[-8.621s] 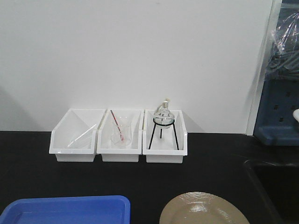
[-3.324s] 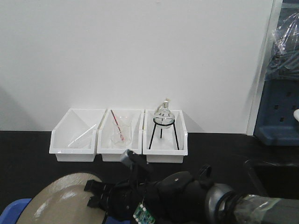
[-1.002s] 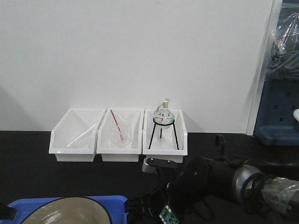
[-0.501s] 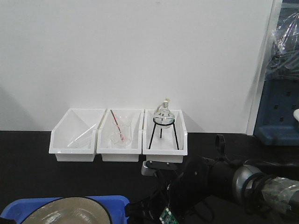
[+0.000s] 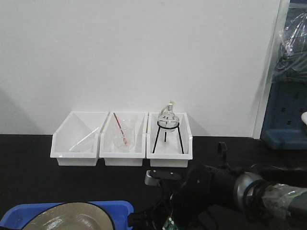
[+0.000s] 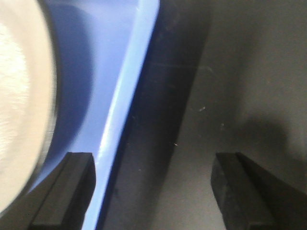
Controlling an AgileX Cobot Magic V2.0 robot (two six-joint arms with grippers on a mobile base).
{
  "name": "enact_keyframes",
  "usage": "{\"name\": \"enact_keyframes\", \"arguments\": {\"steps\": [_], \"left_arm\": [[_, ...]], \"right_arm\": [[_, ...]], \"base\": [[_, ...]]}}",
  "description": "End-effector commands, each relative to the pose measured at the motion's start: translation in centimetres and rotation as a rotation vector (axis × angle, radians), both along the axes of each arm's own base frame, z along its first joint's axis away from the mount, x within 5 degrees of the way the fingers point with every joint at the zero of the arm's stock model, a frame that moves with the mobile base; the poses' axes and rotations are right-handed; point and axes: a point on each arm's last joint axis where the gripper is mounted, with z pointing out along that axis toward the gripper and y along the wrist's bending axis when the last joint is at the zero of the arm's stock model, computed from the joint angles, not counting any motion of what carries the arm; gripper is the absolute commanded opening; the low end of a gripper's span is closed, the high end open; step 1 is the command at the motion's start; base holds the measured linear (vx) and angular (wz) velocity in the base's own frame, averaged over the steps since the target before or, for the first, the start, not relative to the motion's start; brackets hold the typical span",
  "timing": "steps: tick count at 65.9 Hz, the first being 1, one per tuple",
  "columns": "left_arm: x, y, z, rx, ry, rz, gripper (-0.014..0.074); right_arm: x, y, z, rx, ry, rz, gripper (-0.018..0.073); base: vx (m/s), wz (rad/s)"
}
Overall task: Place disk in tray to left cabinet
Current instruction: 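Grip opposite edges of the blue tray with both grippers and lift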
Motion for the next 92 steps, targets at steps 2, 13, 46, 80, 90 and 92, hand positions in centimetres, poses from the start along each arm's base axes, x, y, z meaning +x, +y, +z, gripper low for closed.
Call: {"name": "enact_keyframes", "arguments": {"steps": [2, 13, 46, 80, 90, 92], "left_arm": [[0.4, -0.4, 2.1, -0.035, -0.059, -0.019, 0.0414], [0.2, -0.8, 2.0, -0.075, -0.043, -0.044, 0.0414], [0.3, -1.9, 2.2, -0.203, -0.049, -0.019, 0.0414], [0.7, -5.4, 2.4, -0.32, -0.071, -0.051, 0.041], [0.6, -5.7, 2.4, -0.33, -0.061, -0.056, 0.036], [0.6, -5.8, 2.3, -0.33, -0.06, -0.058, 0.0342]], "right_arm": [[0.6, 0.2, 2.1, 0.055, -0.069, -0.015, 0.055], [0.6, 0.4, 1.6, 0.074, -0.044, -0.031, 0.0548], [0.8, 0.7, -0.1, 0.083, -0.005, -0.035, 0.0519], [0.8, 0.9, -0.2, 0.102, 0.013, -0.059, 0.0377], [0.8, 0.7, -0.2, 0.11, 0.041, -0.092, 0.0211], [0.8, 0.7, -0.2, 0.111, 0.043, -0.095, 0.0173]], "base": [[0.0, 0.0], [0.0, 0.0], [0.0, 0.0], [0.0, 0.0], [0.0, 0.0], [0.0, 0.0]]}}
